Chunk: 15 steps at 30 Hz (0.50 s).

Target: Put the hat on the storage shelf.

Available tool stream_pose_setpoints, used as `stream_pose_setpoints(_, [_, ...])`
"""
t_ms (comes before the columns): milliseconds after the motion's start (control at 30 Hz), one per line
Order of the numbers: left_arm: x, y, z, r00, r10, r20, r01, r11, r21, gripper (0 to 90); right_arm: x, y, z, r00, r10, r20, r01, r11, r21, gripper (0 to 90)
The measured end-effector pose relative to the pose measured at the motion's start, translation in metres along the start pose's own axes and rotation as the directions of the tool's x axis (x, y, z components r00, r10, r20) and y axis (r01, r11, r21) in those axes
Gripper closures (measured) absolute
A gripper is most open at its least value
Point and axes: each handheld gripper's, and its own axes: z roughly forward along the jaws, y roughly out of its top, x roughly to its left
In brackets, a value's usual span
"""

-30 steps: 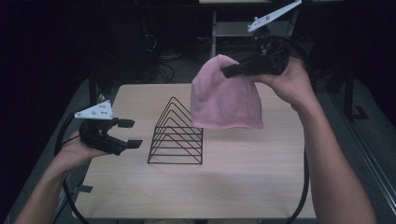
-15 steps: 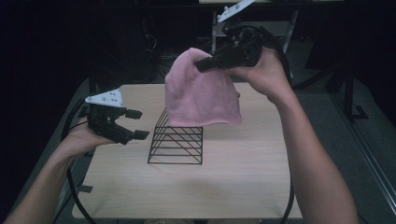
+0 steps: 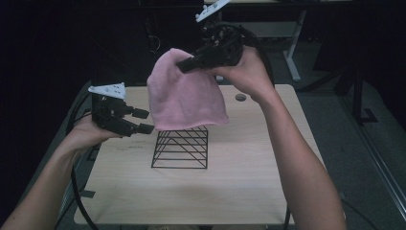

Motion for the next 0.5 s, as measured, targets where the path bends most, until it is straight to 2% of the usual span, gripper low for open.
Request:
stream_pose_setpoints(33, [0.002, 0.0, -0.001, 0.9999, -0.007, 0.015, 0.007, 0.9999, -0.01, 36.8, 0.0, 0.0, 0.0, 1.0, 0.0, 0.0, 0.0, 1.0, 0.0, 78.4])
stream_pose_setpoints(133, [0.007, -0.001, -0.003, 0.9984, -0.027, 0.049, 0.029, 0.9986, -0.043, 46.1, 0.002, 0.004, 0.008, 0.9998, -0.012, -0.014, 0.012, 1.0, -0.004, 78.3])
stream_pose_setpoints(167, [0.007, -0.001, -0.003, 0.9986, -0.023, 0.049, 0.024, 0.9989, -0.04, 46.1, 0.002, 0.004, 0.008, 0.9998, -0.012, -0.014, 0.012, 1.0, -0.004, 78.3])
stream_pose_setpoints(333, [0.01, -0.002, -0.001, 0.9978, -0.018, 0.064, 0.018, 0.9998, -0.003, 70.8, 0.006, 0.01, 0.02, 0.9994, -0.026, -0.024, 0.026, 1.0, 0.002, 78.3])
stream_pose_setpoints(433, [0.011, -0.003, -0.001, 0.9973, -0.026, 0.069, 0.026, 0.9997, -0.001, 75.3, 0.007, 0.01, 0.022, 0.9994, -0.026, -0.023, 0.026, 1.0, 0.003, 78.3])
stream_pose_setpoints(467, [0.011, -0.004, -0.001, 0.9979, -0.018, 0.062, 0.018, 0.9998, -0.006, 81.8, 0.006, 0.009, 0.024, 0.9995, -0.025, -0.02, 0.025, 1.0, 0.003, 78.3])
stream_pose_setpoints(500, [0.011, -0.004, -0.001, 0.9979, -0.018, 0.062, 0.018, 0.9998, -0.006, 82.5, 0.006, 0.009, 0.024, 0.9995, -0.025, -0.02, 0.025, 1.0, 0.003, 78.3])
